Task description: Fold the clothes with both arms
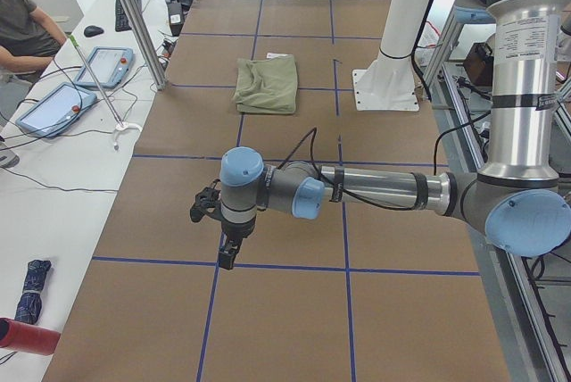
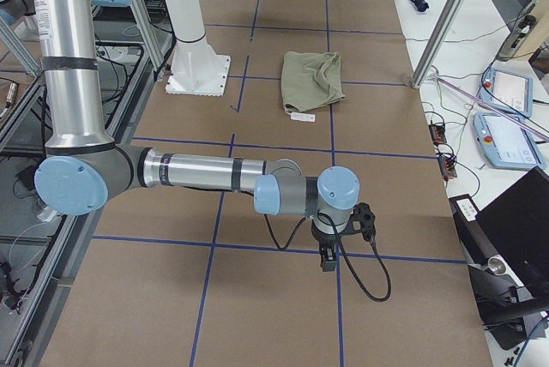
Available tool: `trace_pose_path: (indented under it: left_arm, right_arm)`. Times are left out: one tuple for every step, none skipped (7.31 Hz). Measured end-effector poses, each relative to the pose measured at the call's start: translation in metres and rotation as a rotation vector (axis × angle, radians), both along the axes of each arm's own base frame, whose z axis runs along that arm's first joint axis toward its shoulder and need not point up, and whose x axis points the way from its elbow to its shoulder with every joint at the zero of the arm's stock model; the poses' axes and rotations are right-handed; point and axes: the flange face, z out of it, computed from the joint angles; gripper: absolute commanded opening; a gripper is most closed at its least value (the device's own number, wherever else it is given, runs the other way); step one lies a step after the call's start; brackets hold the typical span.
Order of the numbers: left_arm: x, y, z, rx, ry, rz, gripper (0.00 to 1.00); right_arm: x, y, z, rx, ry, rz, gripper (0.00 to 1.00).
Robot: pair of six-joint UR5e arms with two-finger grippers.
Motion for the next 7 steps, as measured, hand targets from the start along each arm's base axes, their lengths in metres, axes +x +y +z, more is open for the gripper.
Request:
trace_pose_path:
  left_arm:
    - [0.002,0.005,0.002,-0.048,0.037,0.007,1.00]
    - [0.003,0.010,0.005,-0.069,0.055,0.011,1.00]
    - [0.003,0.015,0.010,-0.068,0.060,0.027,1.00]
    - [0.001,0.018,0.013,-0.053,0.059,0.052,1.00]
    - [0.000,0.019,0.015,-0.042,0.057,0.065,1.00]
    - [-0.001,0.020,0.015,-0.037,0.056,0.069,1.00]
    - [-0.002,0.020,0.015,-0.037,0.056,0.069,1.00]
  right_arm:
    - [-0.001,0.006,-0.005,-0.024,-0.015,0.036,1.00]
    - [-0.002,0.011,-0.012,-0.049,-0.032,0.076,1.00]
    - [-0.004,0.020,-0.012,-0.074,-0.062,0.096,1.00]
    - [-0.006,0.031,-0.007,-0.095,-0.093,0.103,1.00]
    - [-0.008,0.040,-0.002,-0.108,-0.109,0.106,1.00]
    - [-0.009,0.043,-0.002,-0.114,-0.113,0.109,1.00]
    - [-0.011,0.042,-0.006,-0.109,-0.106,0.111,1.00]
